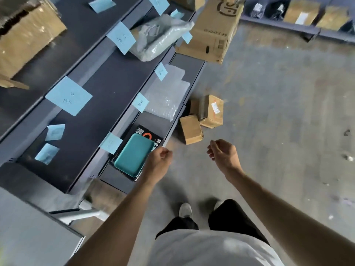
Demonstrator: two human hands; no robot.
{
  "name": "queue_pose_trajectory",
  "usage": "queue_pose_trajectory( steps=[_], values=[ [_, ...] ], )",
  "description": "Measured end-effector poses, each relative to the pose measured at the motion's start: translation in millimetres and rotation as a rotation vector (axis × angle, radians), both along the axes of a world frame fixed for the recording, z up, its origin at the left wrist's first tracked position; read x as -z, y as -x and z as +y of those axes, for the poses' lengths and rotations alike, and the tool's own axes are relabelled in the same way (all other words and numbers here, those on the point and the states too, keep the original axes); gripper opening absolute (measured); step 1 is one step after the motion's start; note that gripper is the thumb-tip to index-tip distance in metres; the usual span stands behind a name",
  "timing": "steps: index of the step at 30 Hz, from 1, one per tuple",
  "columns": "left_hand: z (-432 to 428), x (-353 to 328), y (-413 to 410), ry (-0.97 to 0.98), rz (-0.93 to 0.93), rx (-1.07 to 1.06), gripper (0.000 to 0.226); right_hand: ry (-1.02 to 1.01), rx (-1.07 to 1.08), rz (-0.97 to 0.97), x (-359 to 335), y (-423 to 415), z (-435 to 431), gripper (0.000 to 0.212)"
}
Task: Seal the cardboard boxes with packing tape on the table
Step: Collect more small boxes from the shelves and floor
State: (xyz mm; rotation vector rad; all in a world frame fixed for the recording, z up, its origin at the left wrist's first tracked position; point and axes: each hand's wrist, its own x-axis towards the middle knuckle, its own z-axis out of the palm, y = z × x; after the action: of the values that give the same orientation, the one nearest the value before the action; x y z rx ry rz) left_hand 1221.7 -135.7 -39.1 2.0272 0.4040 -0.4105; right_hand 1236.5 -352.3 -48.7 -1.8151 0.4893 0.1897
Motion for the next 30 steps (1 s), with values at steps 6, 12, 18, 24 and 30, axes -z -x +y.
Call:
queue_pose_trajectory(
  steps=[6, 12, 18, 24, 30],
  values=[
    [-30, 22, -55, -0.030, 0.027, -0.038, 0.015, 0.039, -0.035, 0.031, 21, -71, -27, 0.028],
    [-77, 36, -115, -0.051, 0.029, -0.173, 0.011, 0.069, -0.157, 0.069, 41, -161, -70, 0.029],
    [-121, 65, -163, -0.030, 0.078, -0.364, 0.019, 0.105, -0.319, 0.100, 50, -244, -108, 0.026],
    [-162, 75, -219, -0.069, 0.133, -0.397, 0.012, 0.142, -0.420, 0.147, 73, -304, -131, 0.027],
    [-175, 137, -266, -0.084, 0.156, -0.381, 0.021, 0.156, -0.448, 0.218, 131, -338, -134, 0.028]
  ],
)
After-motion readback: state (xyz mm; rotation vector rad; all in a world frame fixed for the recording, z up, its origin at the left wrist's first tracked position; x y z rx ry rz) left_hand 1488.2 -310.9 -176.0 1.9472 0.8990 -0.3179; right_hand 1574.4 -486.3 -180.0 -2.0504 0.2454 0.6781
